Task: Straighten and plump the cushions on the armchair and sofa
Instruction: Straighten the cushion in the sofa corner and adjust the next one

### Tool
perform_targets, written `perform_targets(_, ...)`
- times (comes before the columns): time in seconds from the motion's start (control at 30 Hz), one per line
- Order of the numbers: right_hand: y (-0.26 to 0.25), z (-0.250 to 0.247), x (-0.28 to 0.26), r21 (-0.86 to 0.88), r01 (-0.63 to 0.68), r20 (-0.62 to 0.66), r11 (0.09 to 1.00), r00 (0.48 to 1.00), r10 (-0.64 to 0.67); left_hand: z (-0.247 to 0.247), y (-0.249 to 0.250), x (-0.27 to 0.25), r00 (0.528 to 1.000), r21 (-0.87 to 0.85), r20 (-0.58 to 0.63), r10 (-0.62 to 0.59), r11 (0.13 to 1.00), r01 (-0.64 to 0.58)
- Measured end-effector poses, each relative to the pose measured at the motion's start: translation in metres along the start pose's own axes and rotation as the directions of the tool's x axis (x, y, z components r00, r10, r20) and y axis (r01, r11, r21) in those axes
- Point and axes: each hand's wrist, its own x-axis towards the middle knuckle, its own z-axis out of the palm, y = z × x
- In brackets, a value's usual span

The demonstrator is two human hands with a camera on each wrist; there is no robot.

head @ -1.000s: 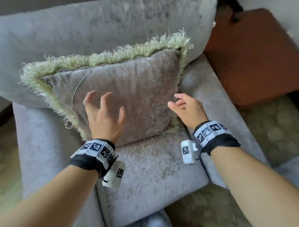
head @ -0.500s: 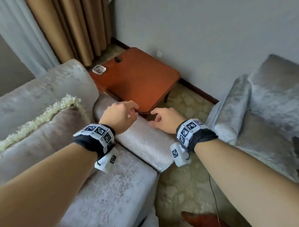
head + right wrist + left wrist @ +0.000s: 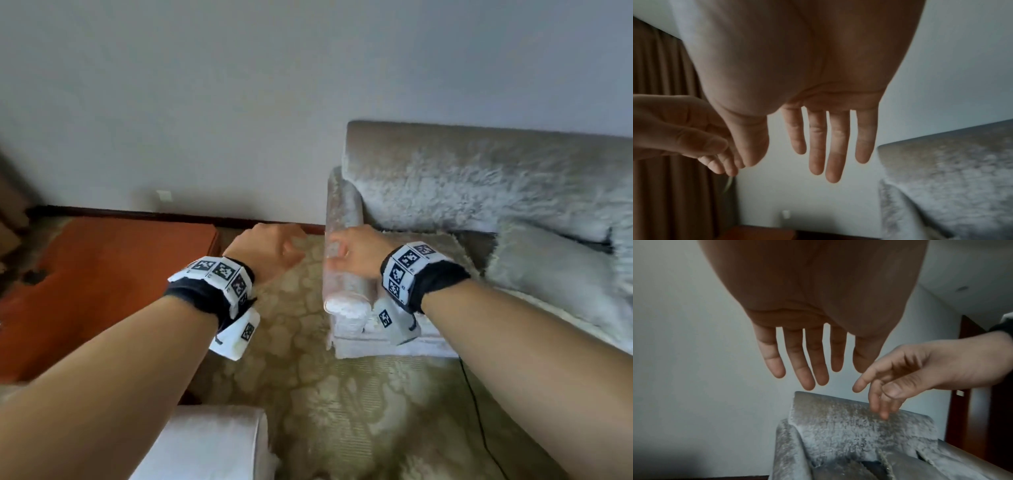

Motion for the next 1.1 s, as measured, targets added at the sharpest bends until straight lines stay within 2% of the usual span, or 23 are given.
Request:
perform_targets(0.13,0.095,-0.034,0.015,-0.021,-0.128,0.016,0.992,0.992,0.128,0.016,0.052,0.091,0.987,0.049,0.125,0.106,0.992,-0.113)
perform_targets(0.3,0.191,-0.061,0.028,-0.073,-0.25,0.029,0.965,0.967,0.253,0.043,0.098,0.185,0.939,0.115,0.282,0.194,0.965,-0.234)
perform_targets(0.53,0.296,-0.085,0.087,-0.008,-0.39,0.026,0.921,0.92,0.39,0.083,0.119,0.321,0.906,0.169,0.35,0.237,0.935,-0.31)
perform_targets(0.7,0.361,-0.105,0.142,0.009,-0.436,0.085,0.9,0.897,0.434,0.118,0.12,0.423,0.893,0.142,0.396,0.213,0.947,-0.289)
perform_targets(0.87,0.428,-0.103,0.182,0.039,-0.439,0.149,0.897,0.891,0.43,0.161,0.126,0.485,0.863,0.083,0.466,0.192,0.962,-0.26)
perform_targets(0.97,0.478,-0.09,0.208,0.124,-0.47,0.219,0.874,0.872,0.438,0.193,0.132,0.516,0.854,0.042,0.5,0.143,0.981,-0.189)
perform_targets(1.1,0.551,-0.057,0.24,0.243,-0.452,0.202,0.858,0.889,0.411,0.242,0.141,0.552,0.883,-0.055,0.466,0.054,0.998,-0.032)
